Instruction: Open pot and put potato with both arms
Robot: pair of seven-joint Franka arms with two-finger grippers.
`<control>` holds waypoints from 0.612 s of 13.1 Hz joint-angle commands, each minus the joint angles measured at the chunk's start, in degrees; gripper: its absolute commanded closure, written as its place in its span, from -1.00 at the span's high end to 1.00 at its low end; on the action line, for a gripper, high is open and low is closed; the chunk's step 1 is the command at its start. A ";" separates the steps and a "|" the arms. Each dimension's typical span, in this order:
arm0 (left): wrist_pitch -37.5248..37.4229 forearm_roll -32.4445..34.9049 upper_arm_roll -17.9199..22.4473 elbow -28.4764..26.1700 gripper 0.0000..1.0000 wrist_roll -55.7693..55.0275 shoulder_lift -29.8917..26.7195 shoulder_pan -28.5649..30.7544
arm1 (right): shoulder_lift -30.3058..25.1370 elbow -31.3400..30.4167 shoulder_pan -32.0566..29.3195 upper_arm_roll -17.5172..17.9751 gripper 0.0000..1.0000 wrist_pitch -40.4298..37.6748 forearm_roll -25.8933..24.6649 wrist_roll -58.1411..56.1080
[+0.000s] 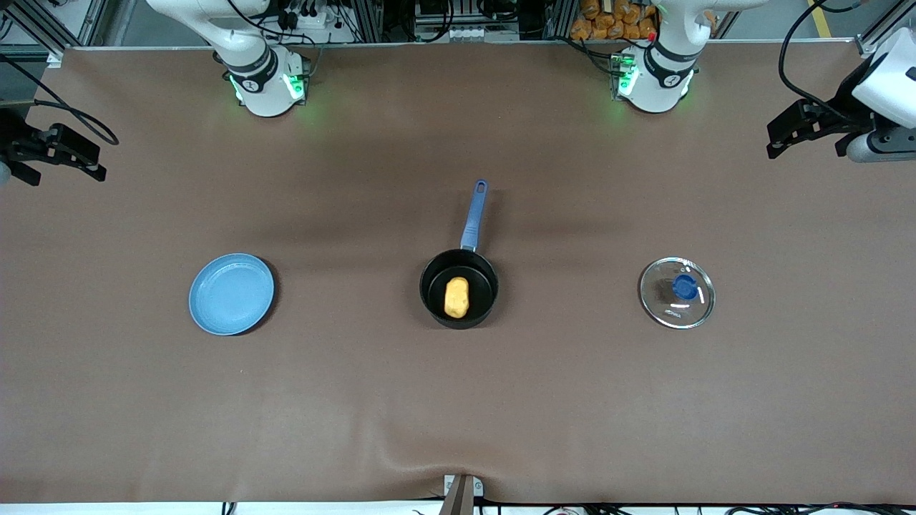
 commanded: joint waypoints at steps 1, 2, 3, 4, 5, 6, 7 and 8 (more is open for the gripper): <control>-1.08 1.45 -0.25 1.78 1.00 0.30 0.58 0.23 | -0.19 -0.06 -0.24 0.40 1.00 -0.08 -0.01 1.04; -1.08 1.45 -0.24 1.70 1.00 0.30 0.49 0.31 | -0.19 0.11 -0.15 0.40 1.00 -0.25 -0.01 1.04; -1.08 1.45 -0.07 1.61 1.00 0.48 0.49 0.40 | -0.19 0.46 -0.07 0.31 1.00 -0.69 -0.01 1.13; -1.08 1.37 -0.07 1.78 1.00 0.30 0.49 0.66 | -0.19 0.81 0.11 0.40 1.00 -1.13 -0.01 1.22; -1.08 1.37 -0.07 1.87 1.00 -0.22 0.67 0.67 | 0.16 1.60 0.20 0.40 1.00 -2.00 -0.01 1.22; -1.08 1.37 0.02 2.05 1.00 -0.49 1.02 0.67 | 1.12 2.74 0.37 0.31 1.00 -2.53 -0.01 1.22; -1.08 1.45 -0.07 2.31 1.00 -0.49 1.11 0.67 | 2.52 4.23 0.72 0.14 1.00 -3.41 -0.09 1.22; -1.08 1.37 -0.07 2.31 1.00 -0.58 1.02 0.58 | 3.93 6.42 1.51 -0.04 1.00 -4.81 -0.36 1.22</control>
